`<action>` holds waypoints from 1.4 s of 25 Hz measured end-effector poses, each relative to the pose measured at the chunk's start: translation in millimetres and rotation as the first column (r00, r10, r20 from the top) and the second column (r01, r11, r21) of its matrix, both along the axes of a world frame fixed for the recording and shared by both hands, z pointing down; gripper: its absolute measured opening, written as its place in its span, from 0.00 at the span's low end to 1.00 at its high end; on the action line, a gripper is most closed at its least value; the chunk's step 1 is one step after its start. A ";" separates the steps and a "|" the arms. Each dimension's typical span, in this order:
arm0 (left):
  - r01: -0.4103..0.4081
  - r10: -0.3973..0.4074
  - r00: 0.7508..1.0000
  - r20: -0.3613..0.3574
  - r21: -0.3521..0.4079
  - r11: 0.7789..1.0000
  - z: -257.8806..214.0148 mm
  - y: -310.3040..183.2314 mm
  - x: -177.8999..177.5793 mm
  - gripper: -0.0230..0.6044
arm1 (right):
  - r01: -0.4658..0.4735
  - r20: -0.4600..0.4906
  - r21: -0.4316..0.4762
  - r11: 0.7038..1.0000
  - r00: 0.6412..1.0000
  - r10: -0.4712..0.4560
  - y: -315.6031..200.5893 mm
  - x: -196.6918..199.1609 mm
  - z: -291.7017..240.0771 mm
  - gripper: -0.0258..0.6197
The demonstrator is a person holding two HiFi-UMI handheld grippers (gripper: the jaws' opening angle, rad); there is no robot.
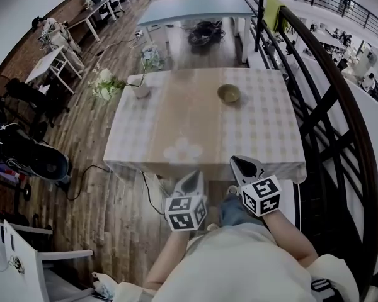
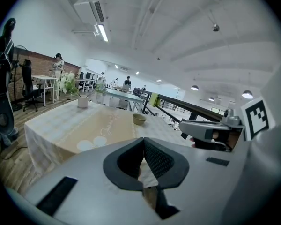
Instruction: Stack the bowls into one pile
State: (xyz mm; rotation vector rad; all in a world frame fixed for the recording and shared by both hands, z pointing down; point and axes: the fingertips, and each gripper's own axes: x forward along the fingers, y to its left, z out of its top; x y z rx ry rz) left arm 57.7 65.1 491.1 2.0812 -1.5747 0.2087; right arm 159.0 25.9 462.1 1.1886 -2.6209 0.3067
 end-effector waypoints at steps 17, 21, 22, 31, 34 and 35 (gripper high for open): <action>0.019 -0.019 1.000 0.005 -0.002 1.000 -3.1 5.7 -4.2 0.04 | -0.018 0.010 0.013 1.000 1.000 0.018 2.7 2.7 -2.5 0.04; 0.016 -0.016 1.000 0.007 -0.001 1.000 -2.0 6.5 -1.0 0.04 | -0.018 0.025 0.008 1.000 1.000 0.018 4.7 4.6 -1.6 0.04; 0.015 -0.015 1.000 0.008 -0.001 1.000 -2.0 7.1 -0.7 0.04 | -0.017 0.030 0.008 1.000 0.999 0.017 5.7 4.3 -2.1 0.04; 0.018 -0.018 1.000 0.005 -0.007 1.000 -0.2 10.8 -6.8 0.04 | -0.001 0.037 0.001 1.000 0.999 0.001 10.9 -4.0 0.4 0.04; 0.019 -0.019 1.000 0.004 -0.008 1.000 0.3 12.4 -9.4 0.04 | 0.000 0.040 -0.002 1.000 0.999 0.000 12.3 -7.2 -0.2 0.04; 0.019 -0.018 1.000 0.004 -0.009 1.000 0.6 12.8 -10.1 0.04 | 0.001 0.042 -0.002 1.000 0.999 -0.001 12.6 -8.1 -0.3 0.04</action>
